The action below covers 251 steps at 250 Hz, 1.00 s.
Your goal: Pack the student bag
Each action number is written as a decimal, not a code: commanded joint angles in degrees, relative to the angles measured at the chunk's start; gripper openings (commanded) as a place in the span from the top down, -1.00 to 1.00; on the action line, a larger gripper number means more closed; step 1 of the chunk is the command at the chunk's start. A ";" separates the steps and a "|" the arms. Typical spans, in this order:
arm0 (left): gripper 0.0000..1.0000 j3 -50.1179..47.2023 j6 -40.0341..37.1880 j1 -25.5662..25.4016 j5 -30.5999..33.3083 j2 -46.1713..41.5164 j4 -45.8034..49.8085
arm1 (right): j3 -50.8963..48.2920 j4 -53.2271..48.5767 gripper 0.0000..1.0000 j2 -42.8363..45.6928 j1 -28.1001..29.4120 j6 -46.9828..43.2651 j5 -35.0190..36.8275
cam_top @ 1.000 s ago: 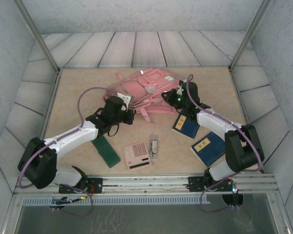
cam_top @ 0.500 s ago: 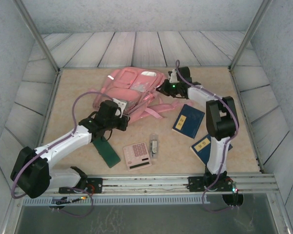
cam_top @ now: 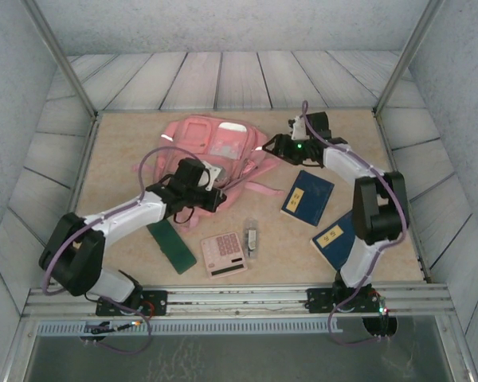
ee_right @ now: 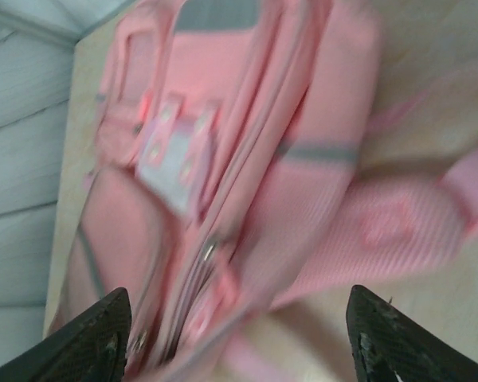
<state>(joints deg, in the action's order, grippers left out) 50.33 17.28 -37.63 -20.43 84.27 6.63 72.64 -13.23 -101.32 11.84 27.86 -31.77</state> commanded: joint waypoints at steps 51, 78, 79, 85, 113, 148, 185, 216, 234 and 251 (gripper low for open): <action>1.00 6.44 -2.33 -0.33 -7.65 6.82 -8.74 | -18.07 9.85 -0.46 11.65 4.59 8.81 -4.94; 1.00 7.32 -3.19 -0.82 -7.98 7.68 -8.08 | -19.36 16.38 -0.44 9.58 6.98 14.76 -4.28; 1.00 7.32 -3.25 -0.85 -7.97 7.72 -8.06 | -19.28 16.47 -0.44 9.44 7.11 14.90 -4.23; 1.00 7.35 -3.44 -0.97 -7.83 7.62 -7.87 | -18.85 17.01 -0.44 8.50 7.68 15.50 -3.83; 1.00 6.67 -3.83 -1.46 -6.68 6.78 -7.41 | -17.37 21.55 -0.44 4.67 9.92 19.39 -3.58; 1.00 5.68 -4.02 -1.51 -5.56 5.54 -6.84 | -16.39 25.62 -0.37 1.28 12.00 23.04 -2.86; 1.00 4.78 -4.25 -1.57 -4.93 4.52 -7.07 | -16.46 27.20 0.11 -1.03 13.11 24.78 -2.35; 1.00 4.48 -4.89 -1.51 -3.28 3.96 -5.67 | -16.94 26.57 0.63 -1.07 12.95 23.58 -1.03; 1.00 3.70 -4.89 -1.47 -1.12 3.12 -4.56 | -16.17 23.74 0.84 -0.50 12.57 21.37 0.57; 1.00 3.17 -4.59 -1.38 1.06 1.91 -2.21 | -15.79 22.00 0.96 0.32 11.65 19.92 1.99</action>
<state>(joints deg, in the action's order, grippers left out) 54.26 13.89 -38.76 -22.52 90.72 3.70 55.81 11.68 -101.78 24.47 51.03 -33.63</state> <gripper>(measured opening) 0.079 0.068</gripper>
